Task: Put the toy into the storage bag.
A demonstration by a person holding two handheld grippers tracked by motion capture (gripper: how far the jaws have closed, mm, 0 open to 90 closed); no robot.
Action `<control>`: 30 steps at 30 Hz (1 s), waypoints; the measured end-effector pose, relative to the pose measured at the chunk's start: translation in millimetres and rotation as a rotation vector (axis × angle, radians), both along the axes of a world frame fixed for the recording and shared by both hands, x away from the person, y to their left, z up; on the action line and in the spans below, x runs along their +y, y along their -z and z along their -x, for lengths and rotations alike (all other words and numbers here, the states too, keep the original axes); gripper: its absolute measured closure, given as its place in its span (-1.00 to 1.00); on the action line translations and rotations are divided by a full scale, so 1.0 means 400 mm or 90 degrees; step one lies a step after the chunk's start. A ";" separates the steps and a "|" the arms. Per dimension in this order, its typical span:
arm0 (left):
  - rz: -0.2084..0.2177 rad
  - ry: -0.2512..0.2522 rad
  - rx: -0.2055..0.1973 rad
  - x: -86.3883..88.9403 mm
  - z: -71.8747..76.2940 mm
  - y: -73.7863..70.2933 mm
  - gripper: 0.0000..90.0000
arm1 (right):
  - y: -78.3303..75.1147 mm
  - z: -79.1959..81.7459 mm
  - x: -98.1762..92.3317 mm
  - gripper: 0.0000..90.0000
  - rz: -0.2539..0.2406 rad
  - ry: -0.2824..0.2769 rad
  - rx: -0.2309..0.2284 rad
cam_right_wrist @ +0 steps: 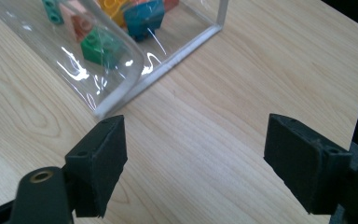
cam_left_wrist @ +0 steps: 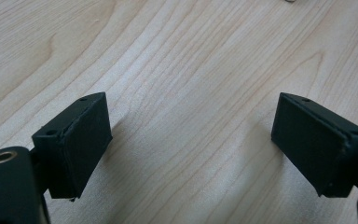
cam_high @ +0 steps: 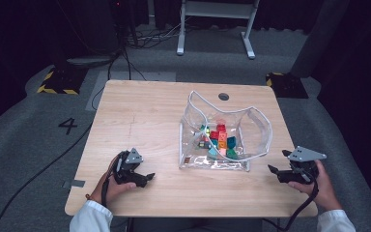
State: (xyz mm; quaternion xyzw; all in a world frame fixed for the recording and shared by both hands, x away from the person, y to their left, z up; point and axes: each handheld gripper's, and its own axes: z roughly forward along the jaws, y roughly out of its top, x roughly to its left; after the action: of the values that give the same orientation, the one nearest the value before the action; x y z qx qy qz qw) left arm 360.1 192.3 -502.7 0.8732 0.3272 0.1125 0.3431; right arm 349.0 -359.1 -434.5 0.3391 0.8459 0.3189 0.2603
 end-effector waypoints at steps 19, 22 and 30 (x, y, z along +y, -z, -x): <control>0.000 0.000 0.000 0.000 0.000 0.000 -0.73 | 0.072 0.020 -0.024 -0.56 0.008 -0.010 0.037; 0.000 0.000 0.001 0.000 0.000 0.000 -0.73 | 0.081 0.025 -0.029 -0.56 0.007 -0.004 0.041; 0.001 0.000 0.001 0.000 0.000 0.000 -0.73 | 0.108 0.037 -0.049 -0.57 -0.016 0.008 0.054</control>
State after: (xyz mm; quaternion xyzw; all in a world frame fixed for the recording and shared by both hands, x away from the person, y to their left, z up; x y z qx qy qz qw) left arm 360.1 192.3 -502.8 0.8732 0.3274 0.1116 0.3434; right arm 334.2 -378.7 -477.7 0.3612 0.8497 0.3134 0.2220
